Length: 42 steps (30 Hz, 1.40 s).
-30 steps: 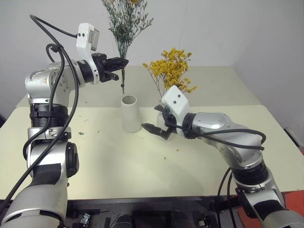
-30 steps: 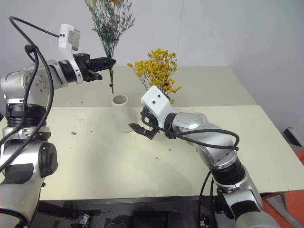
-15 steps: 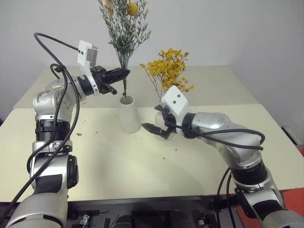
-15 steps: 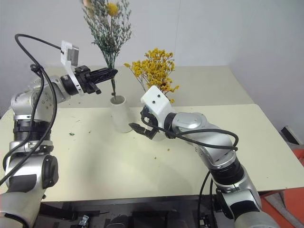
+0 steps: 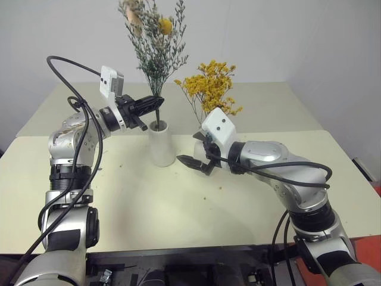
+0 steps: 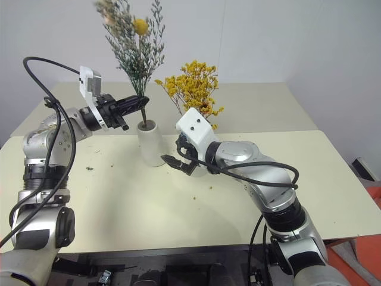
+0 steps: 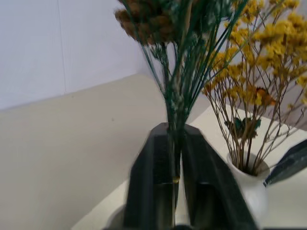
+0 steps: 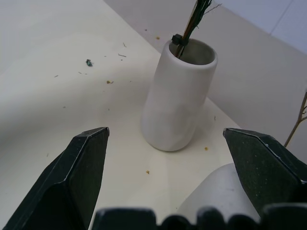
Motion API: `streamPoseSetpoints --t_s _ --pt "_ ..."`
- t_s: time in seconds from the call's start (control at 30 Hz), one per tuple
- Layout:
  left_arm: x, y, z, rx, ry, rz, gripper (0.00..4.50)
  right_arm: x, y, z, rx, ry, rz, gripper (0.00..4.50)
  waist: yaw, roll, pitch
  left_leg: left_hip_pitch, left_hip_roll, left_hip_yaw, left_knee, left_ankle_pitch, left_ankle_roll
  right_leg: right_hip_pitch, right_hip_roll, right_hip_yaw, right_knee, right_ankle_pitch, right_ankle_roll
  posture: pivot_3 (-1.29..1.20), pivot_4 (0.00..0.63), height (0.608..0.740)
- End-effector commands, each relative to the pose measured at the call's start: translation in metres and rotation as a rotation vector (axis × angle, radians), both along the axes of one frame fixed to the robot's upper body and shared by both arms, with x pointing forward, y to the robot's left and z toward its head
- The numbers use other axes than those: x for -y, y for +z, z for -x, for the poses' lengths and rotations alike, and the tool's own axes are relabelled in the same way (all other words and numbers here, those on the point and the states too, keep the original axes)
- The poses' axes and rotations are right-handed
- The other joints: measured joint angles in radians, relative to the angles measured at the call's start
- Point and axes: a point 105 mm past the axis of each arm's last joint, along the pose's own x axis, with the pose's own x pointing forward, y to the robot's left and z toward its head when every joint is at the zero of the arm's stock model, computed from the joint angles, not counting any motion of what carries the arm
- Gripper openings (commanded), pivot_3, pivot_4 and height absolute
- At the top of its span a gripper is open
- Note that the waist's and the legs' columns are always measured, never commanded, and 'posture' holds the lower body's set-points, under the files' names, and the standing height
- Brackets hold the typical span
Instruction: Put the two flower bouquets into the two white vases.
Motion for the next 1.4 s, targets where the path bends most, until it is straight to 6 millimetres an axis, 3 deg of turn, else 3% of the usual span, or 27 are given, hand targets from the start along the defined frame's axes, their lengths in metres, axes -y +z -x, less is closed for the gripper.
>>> streamPoseSetpoints --t_s 0.03,0.27,0.33,0.37,0.73,0.9,1.07,1.4 --pt "0.001 0.012 0.01 0.051 -0.016 -0.005 1.63 -0.001 0.011 0.004 0.053 0.012 -0.012 4.5 0.0 0.0 0.0 0.0 0.0 0.0 0.0 0.0 0.0 0.0 0.0 0.0 0.0 0.0 0.0 0.0 0.15 0.74" --pt "-0.003 0.016 0.015 0.064 0.017 0.004 3.83 -0.002 0.01 0.005 0.049 0.018 -0.013 4.5 0.0 0.0 0.0 0.0 0.0 0.0 0.0 0.0 0.0 0.0 0.0 0.0 0.0 0.0 0.0 0.0 0.15 0.74" --pt "-0.004 0.012 0.015 0.056 0.027 -0.006 4.39 -0.003 0.011 0.005 0.049 0.021 -0.013 4.5 0.0 0.0 0.0 0.0 0.0 0.0 0.0 0.0 0.0 0.0 0.0 0.0 0.0 0.0 0.0 0.0 0.15 0.74" --pt "-0.004 0.01 0.014 0.054 0.03 -0.011 4.47 -0.003 0.011 0.005 0.049 0.022 -0.014 4.5 -0.001 0.0 0.0 0.001 0.0 0.0 0.0 0.0 0.0 0.0 0.0 0.0 0.0 0.0 0.0 0.0 0.15 0.74" --pt "-0.012 0.013 0.018 0.067 0.07 -0.009 4.47 -0.002 0.012 0.005 0.054 0.018 -0.015 4.5 -0.001 0.0 0.0 0.001 0.0 0.0 0.0 0.0 0.0 0.0 0.0 0.0 0.0 0.0 0.0 0.0 0.15 0.74" --pt "-0.031 0.025 0.047 0.153 0.075 -0.007 4.47 0.001 0.011 0.007 0.051 0.009 -0.015 4.5 -0.005 0.0 0.0 0.001 0.001 0.0 0.0 0.0 0.0 0.0 0.0 0.0 0.0 0.0 0.0 0.0 0.15 0.74" --pt "-0.052 0.021 0.079 0.239 0.099 -0.04 4.47 0.01 0.01 0.008 0.053 0.008 -0.016 4.5 -0.002 0.0 0.0 0.001 0.001 0.0 0.0 0.0 0.0 0.001 0.0 0.0 -0.001 0.0 0.0 0.0 0.15 0.74" --pt "-0.077 -0.02 0.125 0.193 0.091 -0.14 4.47 0.048 0.012 0.027 0.044 0.083 -0.042 4.5 0.005 -0.001 0.0 0.002 0.001 0.001 0.0 0.0 0.0 0.002 0.0 0.0 -0.003 -0.004 0.006 0.0 0.15 0.74"
